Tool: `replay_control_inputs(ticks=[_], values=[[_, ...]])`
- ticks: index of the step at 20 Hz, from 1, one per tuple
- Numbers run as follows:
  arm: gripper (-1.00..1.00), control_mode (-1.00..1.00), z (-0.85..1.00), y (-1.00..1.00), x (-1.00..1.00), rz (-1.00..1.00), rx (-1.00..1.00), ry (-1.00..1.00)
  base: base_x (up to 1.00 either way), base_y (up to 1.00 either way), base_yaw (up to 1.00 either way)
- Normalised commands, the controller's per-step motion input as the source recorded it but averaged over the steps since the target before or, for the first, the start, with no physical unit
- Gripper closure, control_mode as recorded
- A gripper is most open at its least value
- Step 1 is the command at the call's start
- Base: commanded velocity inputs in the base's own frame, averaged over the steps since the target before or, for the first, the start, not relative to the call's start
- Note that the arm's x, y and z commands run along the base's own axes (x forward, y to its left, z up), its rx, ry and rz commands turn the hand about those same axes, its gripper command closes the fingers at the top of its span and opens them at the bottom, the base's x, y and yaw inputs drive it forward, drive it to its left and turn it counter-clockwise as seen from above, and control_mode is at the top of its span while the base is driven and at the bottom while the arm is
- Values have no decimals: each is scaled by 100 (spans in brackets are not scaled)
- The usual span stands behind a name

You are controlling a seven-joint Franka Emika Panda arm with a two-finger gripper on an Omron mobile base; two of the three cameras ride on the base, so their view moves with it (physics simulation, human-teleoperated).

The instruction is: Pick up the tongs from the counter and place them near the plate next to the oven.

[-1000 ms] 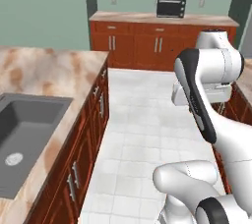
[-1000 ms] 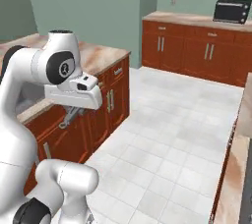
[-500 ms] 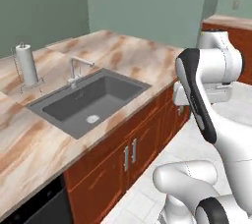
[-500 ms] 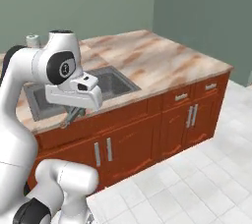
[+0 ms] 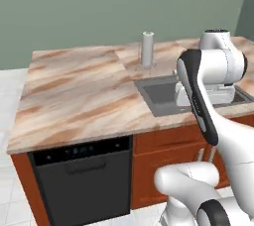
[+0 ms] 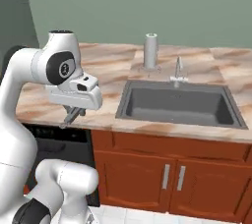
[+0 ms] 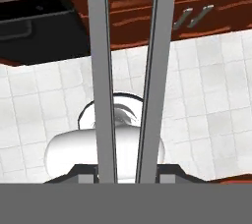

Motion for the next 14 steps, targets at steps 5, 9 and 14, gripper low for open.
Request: replay_control_inputs(ticks=[5, 9, 14], values=[[100, 100, 0, 0, 0, 0, 0, 0, -3, 27, 100], [100, 100, 0, 0, 0, 0, 0, 0, 0, 21, 99], [100, 100, 0, 0, 0, 0, 0, 0, 0, 25, 92]])
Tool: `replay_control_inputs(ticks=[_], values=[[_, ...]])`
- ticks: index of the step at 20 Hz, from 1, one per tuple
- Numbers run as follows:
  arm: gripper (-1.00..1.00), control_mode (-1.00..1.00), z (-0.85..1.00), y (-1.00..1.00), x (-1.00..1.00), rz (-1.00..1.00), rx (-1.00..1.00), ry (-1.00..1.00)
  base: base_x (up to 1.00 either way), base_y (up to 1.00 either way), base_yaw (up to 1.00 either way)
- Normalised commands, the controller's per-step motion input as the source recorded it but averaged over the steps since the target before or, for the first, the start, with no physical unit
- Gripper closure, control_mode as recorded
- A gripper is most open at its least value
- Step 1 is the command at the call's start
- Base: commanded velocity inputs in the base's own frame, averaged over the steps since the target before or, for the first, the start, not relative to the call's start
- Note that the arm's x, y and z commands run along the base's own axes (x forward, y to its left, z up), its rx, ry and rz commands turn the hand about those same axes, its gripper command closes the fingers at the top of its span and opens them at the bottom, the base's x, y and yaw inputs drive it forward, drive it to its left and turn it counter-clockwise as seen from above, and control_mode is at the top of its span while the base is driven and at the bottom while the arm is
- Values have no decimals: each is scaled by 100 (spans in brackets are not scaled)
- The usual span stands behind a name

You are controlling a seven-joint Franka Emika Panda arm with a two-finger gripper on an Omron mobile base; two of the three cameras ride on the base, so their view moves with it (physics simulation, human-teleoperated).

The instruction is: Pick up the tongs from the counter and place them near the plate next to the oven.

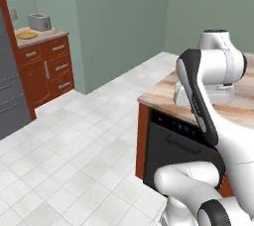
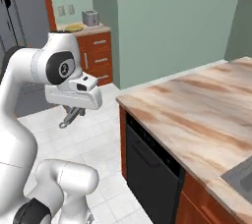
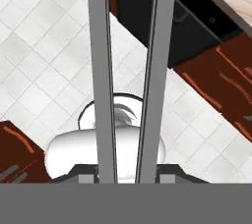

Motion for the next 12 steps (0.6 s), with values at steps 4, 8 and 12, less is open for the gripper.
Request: replay_control_inputs(ticks=[4, 8, 12], values=[[100, 100, 0, 0, 0, 0, 0, 0, 4, 32, 56], [100, 100, 0, 0, 0, 0, 0, 0, 21, 71, 31], [100, 100, 0, 0, 0, 0, 0, 0, 62, 90, 23]])
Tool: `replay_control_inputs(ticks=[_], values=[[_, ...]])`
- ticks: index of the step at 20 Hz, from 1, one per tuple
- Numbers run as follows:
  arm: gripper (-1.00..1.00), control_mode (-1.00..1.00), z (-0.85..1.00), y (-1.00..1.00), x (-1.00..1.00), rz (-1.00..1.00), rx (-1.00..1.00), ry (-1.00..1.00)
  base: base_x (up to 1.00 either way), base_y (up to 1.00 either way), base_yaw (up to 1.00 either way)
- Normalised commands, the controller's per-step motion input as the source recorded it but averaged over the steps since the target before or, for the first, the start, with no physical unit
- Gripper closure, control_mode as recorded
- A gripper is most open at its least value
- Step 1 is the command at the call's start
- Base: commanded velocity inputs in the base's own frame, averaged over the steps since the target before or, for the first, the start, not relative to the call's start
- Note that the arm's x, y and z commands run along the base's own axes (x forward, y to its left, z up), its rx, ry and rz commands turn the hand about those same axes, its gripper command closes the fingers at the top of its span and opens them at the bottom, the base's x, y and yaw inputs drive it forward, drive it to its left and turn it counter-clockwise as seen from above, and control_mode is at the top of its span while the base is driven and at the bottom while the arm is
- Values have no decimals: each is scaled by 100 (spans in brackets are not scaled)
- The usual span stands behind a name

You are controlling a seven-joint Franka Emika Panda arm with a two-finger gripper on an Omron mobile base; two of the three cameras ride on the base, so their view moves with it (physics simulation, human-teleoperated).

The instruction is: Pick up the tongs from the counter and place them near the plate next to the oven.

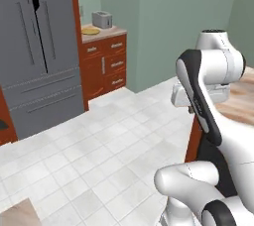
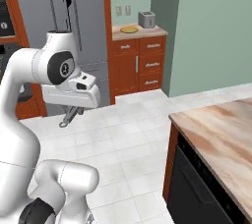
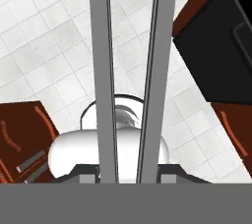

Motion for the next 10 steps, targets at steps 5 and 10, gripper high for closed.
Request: replay_control_inputs(ticks=[5, 10], values=[[100, 100, 0, 0, 0, 0, 0, 0, 89, 70, 17], [100, 100, 0, 0, 0, 0, 0, 0, 100, 22, 8]])
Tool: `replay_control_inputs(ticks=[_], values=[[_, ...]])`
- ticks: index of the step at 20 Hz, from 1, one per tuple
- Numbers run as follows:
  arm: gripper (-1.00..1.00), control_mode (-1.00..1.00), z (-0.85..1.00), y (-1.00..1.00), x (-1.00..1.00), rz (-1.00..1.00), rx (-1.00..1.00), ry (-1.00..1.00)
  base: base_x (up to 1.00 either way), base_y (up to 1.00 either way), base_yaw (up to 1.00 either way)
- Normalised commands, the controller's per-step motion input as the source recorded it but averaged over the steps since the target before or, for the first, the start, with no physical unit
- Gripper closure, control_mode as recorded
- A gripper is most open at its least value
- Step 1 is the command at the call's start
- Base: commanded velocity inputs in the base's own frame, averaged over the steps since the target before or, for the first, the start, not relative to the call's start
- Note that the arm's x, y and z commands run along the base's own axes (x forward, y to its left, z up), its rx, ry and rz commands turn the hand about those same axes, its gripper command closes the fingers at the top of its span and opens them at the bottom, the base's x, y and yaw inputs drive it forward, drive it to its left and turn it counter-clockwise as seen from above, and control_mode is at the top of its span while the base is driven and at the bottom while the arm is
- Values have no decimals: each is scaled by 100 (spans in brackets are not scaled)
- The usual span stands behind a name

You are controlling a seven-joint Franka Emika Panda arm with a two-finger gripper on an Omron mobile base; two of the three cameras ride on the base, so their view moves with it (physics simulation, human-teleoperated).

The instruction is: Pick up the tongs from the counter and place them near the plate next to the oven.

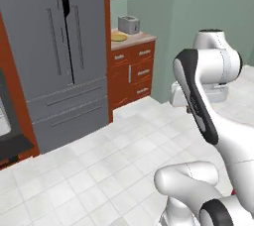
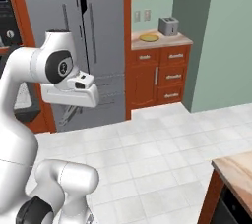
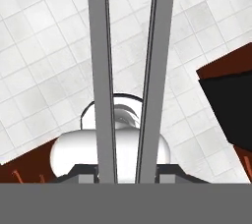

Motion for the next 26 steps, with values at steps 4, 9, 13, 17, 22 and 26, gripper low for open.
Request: replay_control_inputs(ticks=[4, 9, 13, 17, 22, 26], values=[[100, 100, 0, 0, 0, 0, 0, 0, 100, 0, 2], [100, 100, 0, 0, 0, 0, 0, 0, 100, -5, 0], [100, 100, 0, 0, 0, 0, 0, 0, 100, -7, -2], [100, 100, 0, 0, 0, 0, 0, 0, 100, -17, -17], [100, 100, 0, 0, 0, 0, 0, 0, 96, -10, -34], [100, 100, 0, 0, 0, 0, 0, 0, 89, -5, -38]])
